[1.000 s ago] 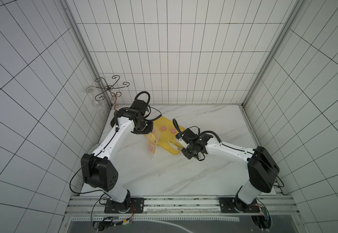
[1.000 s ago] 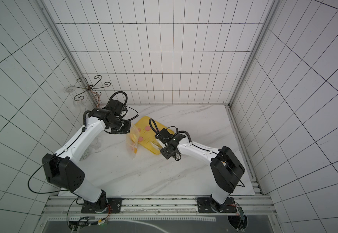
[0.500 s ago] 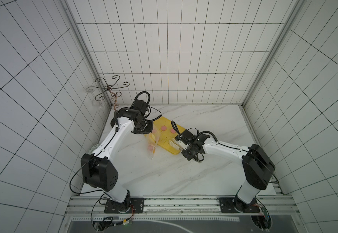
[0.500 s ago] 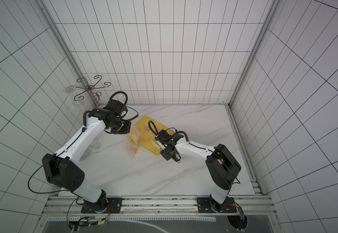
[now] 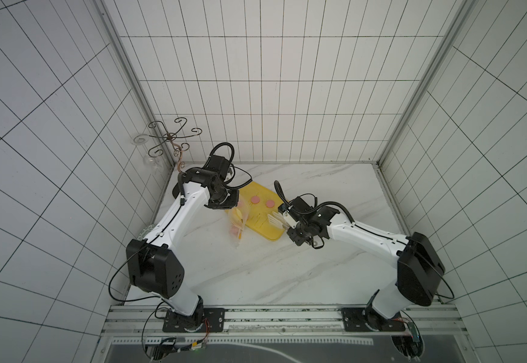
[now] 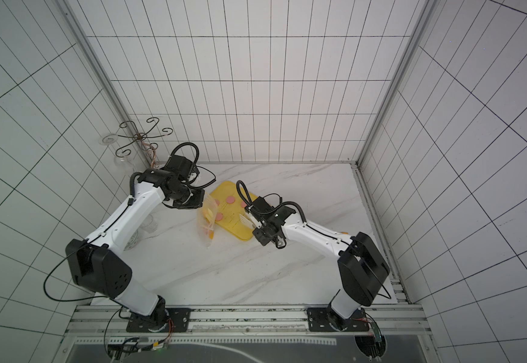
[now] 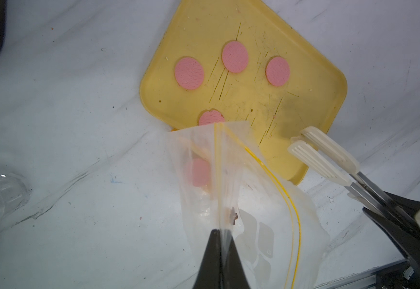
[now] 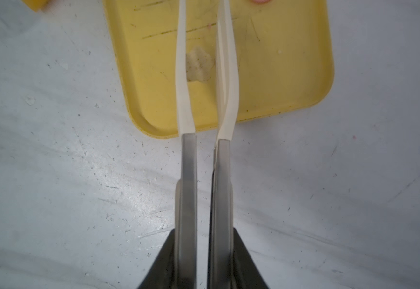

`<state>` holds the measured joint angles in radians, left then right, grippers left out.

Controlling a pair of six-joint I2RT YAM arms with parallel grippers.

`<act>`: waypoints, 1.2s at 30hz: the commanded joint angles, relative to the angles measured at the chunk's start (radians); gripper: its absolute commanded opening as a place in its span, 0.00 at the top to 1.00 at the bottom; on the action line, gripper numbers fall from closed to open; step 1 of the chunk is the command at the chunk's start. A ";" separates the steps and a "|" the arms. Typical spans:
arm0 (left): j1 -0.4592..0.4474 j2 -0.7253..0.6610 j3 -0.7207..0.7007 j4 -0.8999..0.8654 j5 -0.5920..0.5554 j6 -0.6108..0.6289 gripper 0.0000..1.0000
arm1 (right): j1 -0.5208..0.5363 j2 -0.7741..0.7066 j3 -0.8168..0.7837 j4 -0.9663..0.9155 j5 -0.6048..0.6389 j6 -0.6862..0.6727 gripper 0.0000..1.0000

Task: Put the cookies into a resealable bag to prevent moisture
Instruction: Pick up the cookie from the tray, then place the cookie in the ziploc bag.

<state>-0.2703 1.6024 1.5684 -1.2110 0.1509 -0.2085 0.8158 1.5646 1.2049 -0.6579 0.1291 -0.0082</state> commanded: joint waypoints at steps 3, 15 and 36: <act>-0.003 0.017 0.013 0.016 0.007 0.009 1.00 | 0.002 -0.080 0.204 -0.002 -0.059 0.020 0.71; -0.012 0.021 0.016 0.016 0.006 0.002 1.00 | 0.055 -0.117 0.318 0.054 -0.190 0.057 0.71; -0.012 0.019 0.033 0.008 0.026 -0.003 1.00 | 0.072 -0.055 0.326 0.084 -0.211 0.029 0.56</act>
<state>-0.2798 1.6173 1.5799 -1.2087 0.1707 -0.2096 0.8890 1.5158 1.4040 -0.6197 -0.0792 0.0250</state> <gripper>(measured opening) 0.047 0.436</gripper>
